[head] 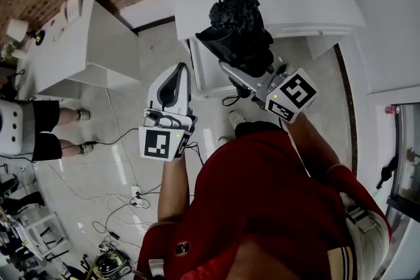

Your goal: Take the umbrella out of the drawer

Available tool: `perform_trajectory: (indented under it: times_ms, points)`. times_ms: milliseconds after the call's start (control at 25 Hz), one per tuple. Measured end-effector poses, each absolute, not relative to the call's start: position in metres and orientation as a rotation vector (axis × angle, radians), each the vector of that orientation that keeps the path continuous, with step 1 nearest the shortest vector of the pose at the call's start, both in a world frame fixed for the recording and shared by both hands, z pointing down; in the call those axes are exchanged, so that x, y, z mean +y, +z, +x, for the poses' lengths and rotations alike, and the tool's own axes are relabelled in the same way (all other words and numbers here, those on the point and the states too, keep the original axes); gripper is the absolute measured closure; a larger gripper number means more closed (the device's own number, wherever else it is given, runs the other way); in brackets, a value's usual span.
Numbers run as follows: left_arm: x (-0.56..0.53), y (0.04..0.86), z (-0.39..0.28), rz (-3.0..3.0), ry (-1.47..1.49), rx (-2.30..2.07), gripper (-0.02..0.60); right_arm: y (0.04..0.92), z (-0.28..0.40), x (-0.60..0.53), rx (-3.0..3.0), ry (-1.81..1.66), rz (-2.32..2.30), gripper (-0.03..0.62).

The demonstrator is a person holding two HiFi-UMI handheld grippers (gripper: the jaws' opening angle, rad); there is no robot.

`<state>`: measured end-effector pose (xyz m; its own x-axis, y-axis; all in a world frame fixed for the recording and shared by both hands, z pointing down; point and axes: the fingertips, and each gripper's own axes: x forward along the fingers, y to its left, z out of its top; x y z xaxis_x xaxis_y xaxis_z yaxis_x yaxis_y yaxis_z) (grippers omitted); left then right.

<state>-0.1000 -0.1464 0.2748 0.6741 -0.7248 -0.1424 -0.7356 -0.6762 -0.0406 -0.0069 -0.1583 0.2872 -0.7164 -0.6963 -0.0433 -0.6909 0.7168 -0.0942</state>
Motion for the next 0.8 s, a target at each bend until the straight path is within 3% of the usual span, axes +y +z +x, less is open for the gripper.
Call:
perform_trajectory:
  times_ms: [800]
  points:
    - [-0.1500,0.2735,-0.1039,-2.793,0.180,1.225,0.575,0.2867,-0.0073,-0.1588,2.823,-0.109,-1.186,0.312]
